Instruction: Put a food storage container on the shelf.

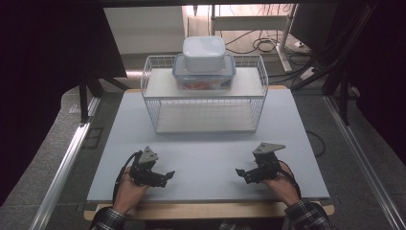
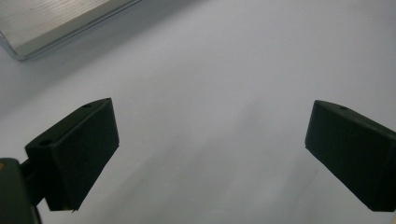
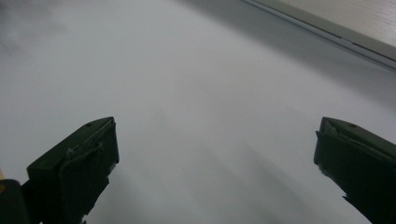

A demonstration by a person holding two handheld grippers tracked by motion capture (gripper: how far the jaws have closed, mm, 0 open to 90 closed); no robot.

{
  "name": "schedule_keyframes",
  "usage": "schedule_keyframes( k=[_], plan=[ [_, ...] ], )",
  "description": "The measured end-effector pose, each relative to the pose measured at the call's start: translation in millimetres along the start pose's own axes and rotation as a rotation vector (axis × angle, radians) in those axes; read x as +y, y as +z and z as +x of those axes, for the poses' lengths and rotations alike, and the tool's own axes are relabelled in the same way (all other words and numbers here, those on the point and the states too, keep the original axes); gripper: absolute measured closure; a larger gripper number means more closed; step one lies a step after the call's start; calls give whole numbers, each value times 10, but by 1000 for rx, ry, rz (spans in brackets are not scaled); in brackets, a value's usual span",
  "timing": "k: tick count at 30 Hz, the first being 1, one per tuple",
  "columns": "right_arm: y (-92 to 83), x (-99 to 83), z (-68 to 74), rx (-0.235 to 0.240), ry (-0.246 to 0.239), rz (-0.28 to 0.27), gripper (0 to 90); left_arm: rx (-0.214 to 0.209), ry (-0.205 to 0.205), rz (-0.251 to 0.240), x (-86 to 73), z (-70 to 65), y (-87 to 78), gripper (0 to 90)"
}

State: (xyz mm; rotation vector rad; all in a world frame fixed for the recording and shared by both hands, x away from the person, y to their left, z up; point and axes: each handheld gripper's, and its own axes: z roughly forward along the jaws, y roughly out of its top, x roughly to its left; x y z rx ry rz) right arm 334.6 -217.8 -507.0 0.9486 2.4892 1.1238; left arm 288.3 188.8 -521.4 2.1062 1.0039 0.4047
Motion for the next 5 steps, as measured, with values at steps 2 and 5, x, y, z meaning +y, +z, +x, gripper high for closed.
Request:
schedule_keyframes(
  k=[2, 5],
  plan=[
    [5, 0, 5, -2, -5, 4, 1, -4, -11, -7, -4, 11, 0, 24],
    [4, 2, 5, -11, -11, 4, 1, -18, -33, -36, 1, 31, -14, 8]
  ],
)
